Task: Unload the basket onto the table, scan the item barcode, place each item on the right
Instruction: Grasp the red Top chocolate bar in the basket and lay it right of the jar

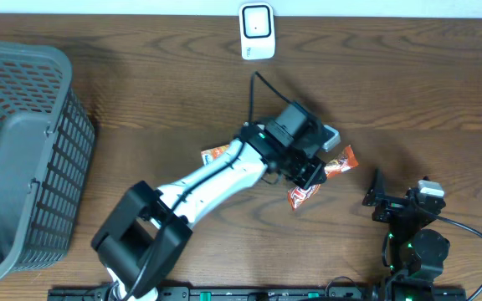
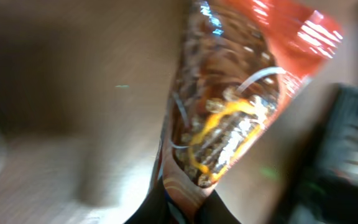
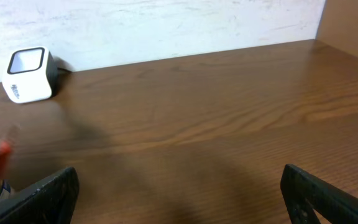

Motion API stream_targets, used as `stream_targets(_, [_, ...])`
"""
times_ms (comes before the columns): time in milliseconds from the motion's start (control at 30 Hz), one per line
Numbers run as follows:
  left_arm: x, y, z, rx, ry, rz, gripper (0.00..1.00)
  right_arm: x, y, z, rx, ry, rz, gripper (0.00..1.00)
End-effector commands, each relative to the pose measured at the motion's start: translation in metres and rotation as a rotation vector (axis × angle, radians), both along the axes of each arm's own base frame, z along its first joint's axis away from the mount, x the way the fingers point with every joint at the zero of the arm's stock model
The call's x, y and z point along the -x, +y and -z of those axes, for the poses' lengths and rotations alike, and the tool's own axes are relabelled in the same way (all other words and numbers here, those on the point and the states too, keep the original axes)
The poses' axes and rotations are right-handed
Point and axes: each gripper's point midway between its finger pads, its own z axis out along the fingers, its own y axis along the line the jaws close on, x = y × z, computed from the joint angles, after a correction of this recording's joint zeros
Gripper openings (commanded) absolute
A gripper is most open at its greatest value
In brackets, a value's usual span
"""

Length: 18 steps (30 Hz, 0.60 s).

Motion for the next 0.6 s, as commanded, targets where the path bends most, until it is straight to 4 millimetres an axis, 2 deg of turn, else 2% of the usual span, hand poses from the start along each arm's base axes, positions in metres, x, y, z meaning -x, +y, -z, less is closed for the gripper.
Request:
stream_targets(0, [-0.044,0.026,0.039,-0.299,-0.233,-0.291,0.15,0.0,0.001,0.001,-0.012,0.0,-0.003,0.99])
stream_targets(133, [-0.049,0.021,0.051,-0.312,-0.262,-0.297,0.17,0.0,0.001,0.001,-0.012,0.0,-0.003,0.99])
stream_targets(200, [-0.051,0.02,0.053,-0.307,-0.268,-0.298,0.43,0.0,0.001,0.001,-0.012,0.0,-0.004,0.99])
stream_targets(267, [-0.057,0.016,0.049,-0.293,-0.31,-0.281,0.63,0.0,0.001,0.001,-0.012,0.0,-0.004,0.99])
stream_targets(300, [-0.059,0.014,0.045,-0.282,-0.332,-0.264,0.7,0.0,0.001,0.001,-0.012,0.0,-0.004,0.99])
stream_targets(367, [-0.061,0.01,0.035,-0.267,-0.366,-0.235,0.77,0.0,0.001,0.001,-0.012,0.0,-0.003,0.99])
stream_targets(400, [-0.061,0.009,0.026,-0.256,-0.378,-0.231,0.79,0.0,0.001,0.001,-0.012,0.0,-0.004,0.99])
stream_targets(533, [-0.057,0.015,-0.04,-0.176,-0.461,-0.219,0.8,0.0,0.001,0.001,-0.012,0.0,-0.003,0.99])
stream_targets(567, [-0.053,0.02,-0.072,-0.135,-0.511,-0.209,0.8,0.0,0.001,0.001,-0.012,0.0,-0.003,0.99])
